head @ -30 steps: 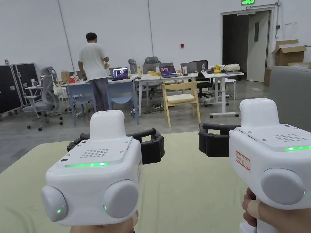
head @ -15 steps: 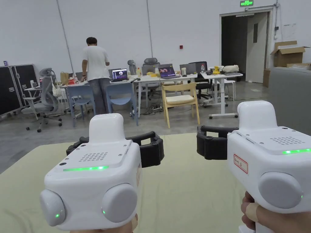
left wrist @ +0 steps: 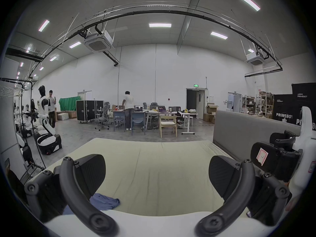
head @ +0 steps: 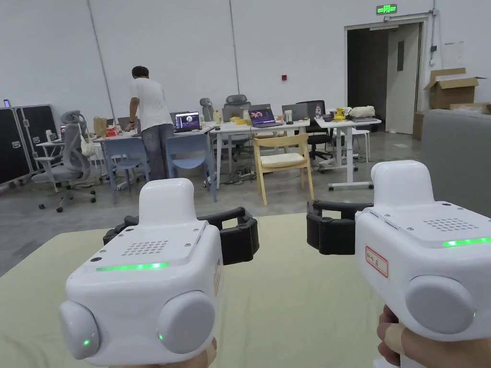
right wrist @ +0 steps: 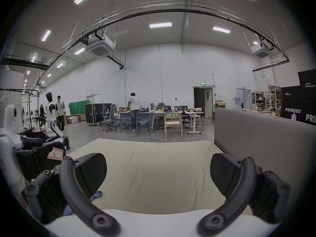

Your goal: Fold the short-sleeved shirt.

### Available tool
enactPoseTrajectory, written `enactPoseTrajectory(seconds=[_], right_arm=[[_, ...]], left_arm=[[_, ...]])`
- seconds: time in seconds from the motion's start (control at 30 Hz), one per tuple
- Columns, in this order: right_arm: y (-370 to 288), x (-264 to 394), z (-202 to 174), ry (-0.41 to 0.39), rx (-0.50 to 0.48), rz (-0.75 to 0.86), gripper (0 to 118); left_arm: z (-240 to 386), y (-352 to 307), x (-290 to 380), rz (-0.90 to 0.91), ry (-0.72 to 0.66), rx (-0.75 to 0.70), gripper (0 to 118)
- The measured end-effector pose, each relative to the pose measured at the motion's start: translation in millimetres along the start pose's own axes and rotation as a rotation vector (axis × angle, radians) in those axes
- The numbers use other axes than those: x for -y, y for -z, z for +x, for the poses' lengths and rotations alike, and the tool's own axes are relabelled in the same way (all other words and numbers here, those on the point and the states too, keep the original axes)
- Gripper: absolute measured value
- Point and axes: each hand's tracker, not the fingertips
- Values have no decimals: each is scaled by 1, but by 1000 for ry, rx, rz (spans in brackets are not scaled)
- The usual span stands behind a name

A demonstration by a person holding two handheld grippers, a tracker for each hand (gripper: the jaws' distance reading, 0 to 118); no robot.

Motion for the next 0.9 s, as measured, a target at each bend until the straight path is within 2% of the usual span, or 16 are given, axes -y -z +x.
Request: enactPoseTrajectory(seconds=[0.9], right_arm=[[-3, 0, -6, -3, -5, -7, 118]], left_arm=[[2, -4, 2, -8, 10, 8, 118]])
